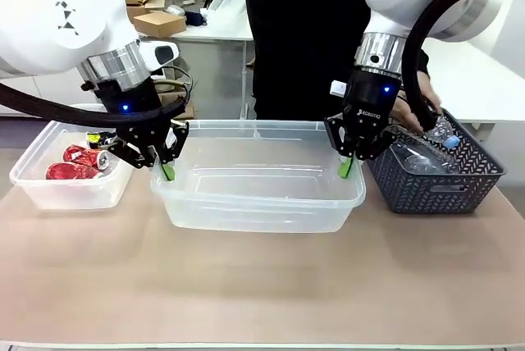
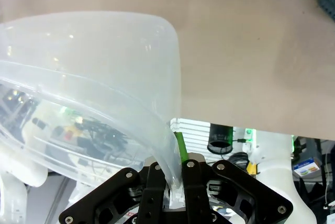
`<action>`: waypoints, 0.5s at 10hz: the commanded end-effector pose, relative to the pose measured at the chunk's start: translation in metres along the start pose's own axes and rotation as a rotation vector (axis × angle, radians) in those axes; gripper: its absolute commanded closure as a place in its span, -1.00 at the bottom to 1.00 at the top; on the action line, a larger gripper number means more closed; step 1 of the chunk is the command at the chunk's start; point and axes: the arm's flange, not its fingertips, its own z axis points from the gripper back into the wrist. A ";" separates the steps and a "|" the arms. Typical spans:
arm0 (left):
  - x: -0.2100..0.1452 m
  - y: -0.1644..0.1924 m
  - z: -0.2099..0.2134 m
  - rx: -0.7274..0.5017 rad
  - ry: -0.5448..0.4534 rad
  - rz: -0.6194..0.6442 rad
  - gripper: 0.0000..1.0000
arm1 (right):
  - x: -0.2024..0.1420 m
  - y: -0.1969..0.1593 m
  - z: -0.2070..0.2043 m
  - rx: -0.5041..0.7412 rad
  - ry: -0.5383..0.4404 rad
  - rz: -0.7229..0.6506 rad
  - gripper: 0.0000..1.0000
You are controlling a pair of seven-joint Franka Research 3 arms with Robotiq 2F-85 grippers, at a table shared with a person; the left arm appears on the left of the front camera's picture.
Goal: Sort the waste into each basket.
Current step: Offer the picked Organizing box to the human.
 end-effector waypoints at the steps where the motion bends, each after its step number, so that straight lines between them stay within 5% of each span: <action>1: 0.003 0.002 0.003 -0.010 -0.005 0.015 0.92 | -0.003 0.002 0.004 0.006 -0.006 0.011 0.92; 5: 0.003 0.002 0.003 -0.010 -0.005 0.015 0.92 | -0.003 0.002 0.004 0.006 -0.006 0.011 0.92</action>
